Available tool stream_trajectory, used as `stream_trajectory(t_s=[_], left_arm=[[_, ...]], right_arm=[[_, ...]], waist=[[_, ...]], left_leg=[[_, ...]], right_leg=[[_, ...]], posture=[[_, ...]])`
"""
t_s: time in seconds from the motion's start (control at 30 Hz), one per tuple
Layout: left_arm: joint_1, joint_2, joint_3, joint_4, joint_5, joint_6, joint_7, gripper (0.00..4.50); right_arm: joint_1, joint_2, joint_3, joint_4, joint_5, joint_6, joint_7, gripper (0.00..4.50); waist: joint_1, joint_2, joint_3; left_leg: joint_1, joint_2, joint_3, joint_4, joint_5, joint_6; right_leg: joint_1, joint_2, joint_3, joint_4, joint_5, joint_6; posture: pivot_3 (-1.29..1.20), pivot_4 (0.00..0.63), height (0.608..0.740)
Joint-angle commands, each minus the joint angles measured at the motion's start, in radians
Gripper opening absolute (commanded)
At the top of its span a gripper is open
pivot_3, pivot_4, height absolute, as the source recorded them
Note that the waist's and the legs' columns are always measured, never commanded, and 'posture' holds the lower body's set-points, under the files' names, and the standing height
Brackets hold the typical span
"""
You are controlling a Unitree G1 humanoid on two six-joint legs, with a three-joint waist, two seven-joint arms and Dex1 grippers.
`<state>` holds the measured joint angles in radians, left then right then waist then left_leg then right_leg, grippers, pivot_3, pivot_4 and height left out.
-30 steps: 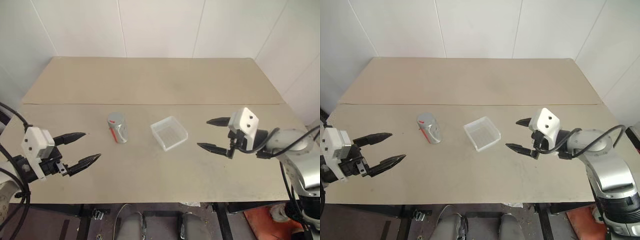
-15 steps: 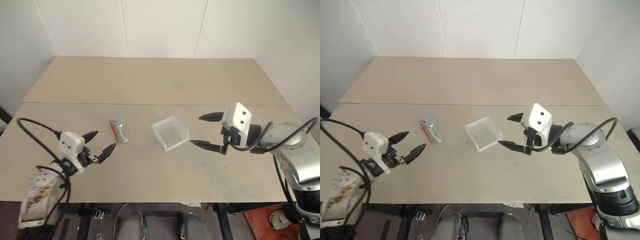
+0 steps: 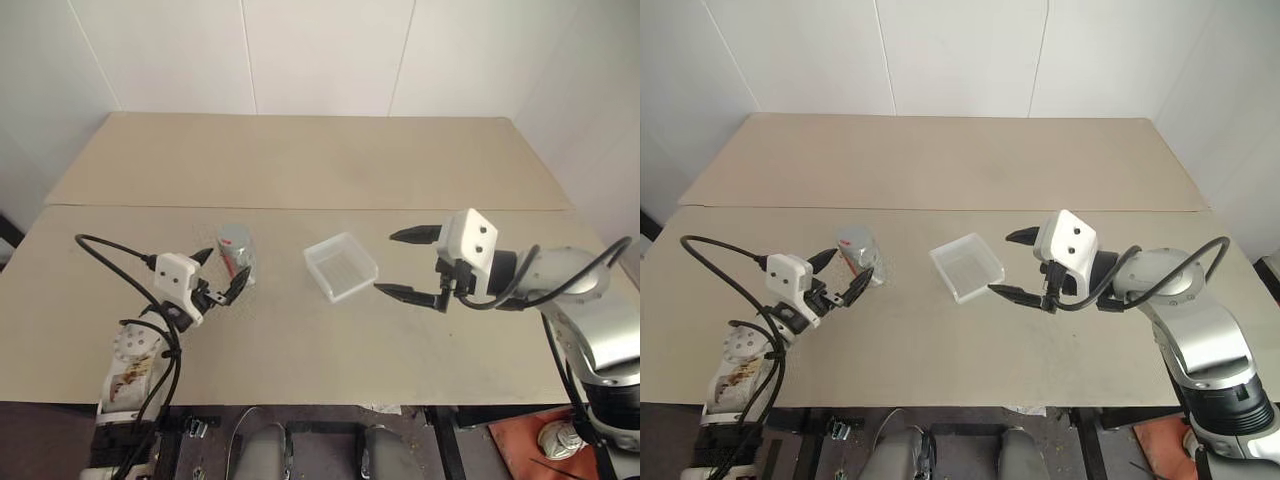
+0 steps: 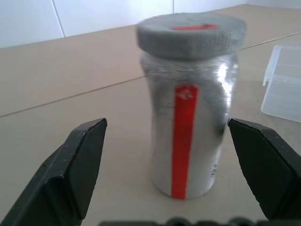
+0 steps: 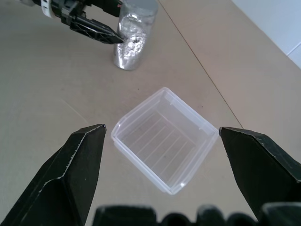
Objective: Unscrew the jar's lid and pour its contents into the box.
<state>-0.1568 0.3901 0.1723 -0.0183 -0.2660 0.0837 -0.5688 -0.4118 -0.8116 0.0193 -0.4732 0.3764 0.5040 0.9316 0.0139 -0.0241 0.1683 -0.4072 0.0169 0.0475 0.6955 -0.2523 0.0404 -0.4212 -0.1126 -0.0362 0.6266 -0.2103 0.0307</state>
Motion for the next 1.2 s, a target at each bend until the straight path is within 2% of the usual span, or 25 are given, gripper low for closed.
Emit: stream_trajectory(t_s=[0.03, 0.37, 0.47, 0.63, 0.67, 0.73, 0.83, 0.97, 1.07, 1.2], left_arm=[[-0.045, -0.005, -0.006, 0.007, 0.013, -0.037, 0.018, 4.47], [-0.125, -0.026, -0.04, 0.079, 0.045, -0.044, 0.047, 4.47], [-0.154, -0.032, -0.047, 0.115, 0.065, -0.064, 0.064, 3.84], [-0.168, -0.032, -0.05, 0.116, 0.063, -0.048, 0.059, 2.19], [-0.166, -0.03, -0.052, 0.105, 0.065, -0.039, 0.062, 1.96], [-0.156, -0.014, -0.059, 0.06, 0.059, -0.013, 0.046, 1.97], [-0.153, 0.054, -0.069, -0.064, -0.016, 0.109, -0.051, 1.97], [-0.23, 0.212, -0.063, -0.171, -0.226, 0.298, -0.305, 1.97], [-0.334, 0.297, -0.075, -0.126, -0.33, 0.38, -0.486, 1.97], [-0.455, 0.313, -0.117, -0.04, -0.362, 0.405, -0.63, 1.97]], right_arm=[[0.002, -0.014, -0.049, -0.042, 0.012, -0.007, -0.012, 4.5], [0.001, -0.017, -0.051, -0.05, 0.01, -0.004, -0.022, 4.5], [0.002, -0.018, -0.05, -0.056, 0.011, -0.003, -0.024, 4.5], [0.003, -0.017, -0.05, -0.069, 0.011, 0.01, -0.035, 4.5], [0.003, -0.016, -0.05, -0.074, 0.012, 0.014, -0.038, 4.5], [0.001, -0.009, -0.048, -0.088, 0.018, 0.026, -0.047, 4.5], [-0.028, 0.016, -0.033, -0.106, 0.035, 0.048, -0.063, 4.5], [-0.172, 0.12, 0.028, -0.065, 0.101, 0.103, -0.075, 4.5], [-0.327, 0.239, 0.072, 0.017, 0.163, 0.173, -0.083, 4.5], [-0.483, 0.355, 0.123, 0.122, 0.173, 0.263, -0.126, 4.5]], waist=[[-0.001, 0.0, 0.0], [-0.002, 0.0, 0.0], [-0.002, 0.0, 0.0], [-0.002, 0.0, 0.0], [-0.002, 0.0, 0.0], [-0.002, 0.0, 0.0], [-0.004, -0.001, 0.0], [-0.014, -0.001, 0.001], [-0.018, 0.0, 0.001], [-0.019, 0.0, 0.001]], left_leg=[[0.0, 0.0, 0.0, 0.0, 0.0, 0.0], [0.0, 0.0, 0.0, 0.0, 0.0, 0.0], [0.0, 0.0, 0.0, 0.0, 0.0, 0.0], [0.0, -0.001, 0.0, 0.0, 0.0, 0.0], [0.0, 0.0, 0.0, 0.0, 0.0, 0.0], [0.0, 0.0, 0.0, 0.0, 0.0, 0.0], [0.0, 0.0, 0.0, 0.0, 0.0, 0.0], [0.0, 0.0, 0.0, 0.0, 0.0, 0.0], [0.001, 0.0, 0.0, 0.0, 0.001, -0.001], [0.001, -0.001, -0.001, 0.0, 0.001, -0.001]], right_leg=[[0.0, 0.0, 0.0, 0.0, 0.0, 0.0], [0.0, 0.0, 0.0, 0.0, 0.0, 0.0], [0.0, 0.0, 0.0, 0.0, 0.0, 0.0], [0.0, 0.0, 0.0, 0.0, 0.0, 0.001], [0.0, 0.0, 0.0, 0.0, 0.0, 0.001], [0.0, 0.0, 0.0, 0.0, 0.0, 0.0], [-0.001, 0.0, 0.0, 0.001, 0.0, 0.0], [-0.001, 0.001, 0.0, 0.002, 0.0, 0.0], [-0.001, 0.002, 0.0, 0.002, 0.0, 0.0], [-0.001, 0.002, 0.0, 0.002, 0.0, 0.0]], posture=[[0.0, 0.15, 0.74], [0.0, 0.15, 0.74], [0.0, 0.15, 0.74], [0.0, 0.15, 0.74], [0.0, 0.15, 0.74], [0.0, 0.15, 0.74], [0.0, 0.15, 0.74], [0.0, 0.15, 0.74], [0.0, 0.15, 0.74], [0.0, 0.15, 0.74]])
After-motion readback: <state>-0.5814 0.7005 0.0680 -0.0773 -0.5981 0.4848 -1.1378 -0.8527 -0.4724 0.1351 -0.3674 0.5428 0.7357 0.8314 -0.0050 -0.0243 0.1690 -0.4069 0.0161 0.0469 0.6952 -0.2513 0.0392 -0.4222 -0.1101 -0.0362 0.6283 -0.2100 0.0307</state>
